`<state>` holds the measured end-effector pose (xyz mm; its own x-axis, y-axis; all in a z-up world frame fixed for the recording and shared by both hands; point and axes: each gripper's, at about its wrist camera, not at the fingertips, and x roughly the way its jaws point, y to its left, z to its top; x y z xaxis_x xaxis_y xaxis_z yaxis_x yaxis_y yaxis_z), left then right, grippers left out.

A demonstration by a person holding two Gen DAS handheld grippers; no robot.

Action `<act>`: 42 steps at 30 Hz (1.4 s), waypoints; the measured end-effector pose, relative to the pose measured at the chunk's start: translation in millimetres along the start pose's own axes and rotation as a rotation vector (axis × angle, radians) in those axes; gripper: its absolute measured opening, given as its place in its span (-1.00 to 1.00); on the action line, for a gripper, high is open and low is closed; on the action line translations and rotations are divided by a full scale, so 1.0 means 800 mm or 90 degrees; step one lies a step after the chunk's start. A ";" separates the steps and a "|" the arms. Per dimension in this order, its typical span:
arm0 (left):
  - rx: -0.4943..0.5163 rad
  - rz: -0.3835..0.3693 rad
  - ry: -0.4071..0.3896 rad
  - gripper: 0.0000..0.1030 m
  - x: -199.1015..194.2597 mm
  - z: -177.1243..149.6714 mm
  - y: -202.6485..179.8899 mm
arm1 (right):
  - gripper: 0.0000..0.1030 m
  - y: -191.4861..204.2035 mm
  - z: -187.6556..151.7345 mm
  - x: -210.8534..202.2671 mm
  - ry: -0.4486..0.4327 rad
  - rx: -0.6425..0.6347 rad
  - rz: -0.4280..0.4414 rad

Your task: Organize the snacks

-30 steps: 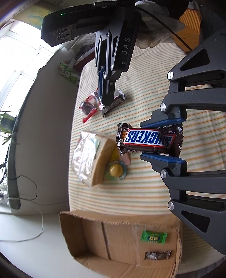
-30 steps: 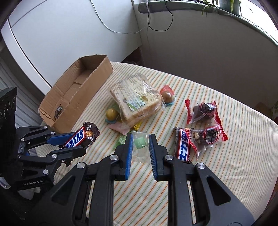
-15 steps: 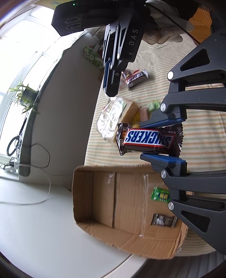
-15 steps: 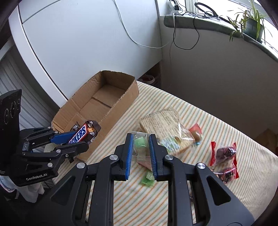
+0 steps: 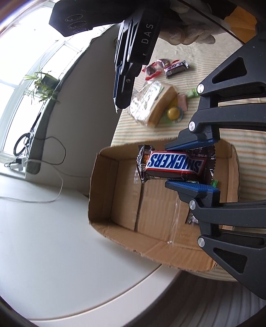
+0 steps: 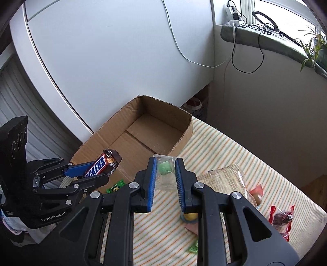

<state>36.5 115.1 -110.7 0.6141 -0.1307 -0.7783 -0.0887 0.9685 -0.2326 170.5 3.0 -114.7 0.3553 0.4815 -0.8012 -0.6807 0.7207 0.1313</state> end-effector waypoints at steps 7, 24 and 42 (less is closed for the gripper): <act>-0.029 0.024 0.009 -0.47 0.009 0.004 0.027 | -0.62 0.030 0.013 0.039 0.029 -0.032 0.011; -0.047 0.040 0.036 -0.46 0.024 0.009 0.047 | -0.41 0.046 0.025 0.072 0.051 -0.034 0.033; -0.060 0.021 0.011 -0.42 0.007 0.016 0.034 | -0.02 0.013 0.010 0.024 0.016 0.006 0.017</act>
<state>47.8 143.3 -113.9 0.5958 -0.1038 -0.7964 -0.1826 0.9482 -0.2601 175.4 23.6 -123.7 0.3209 0.4875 -0.8120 -0.6838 0.7125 0.1576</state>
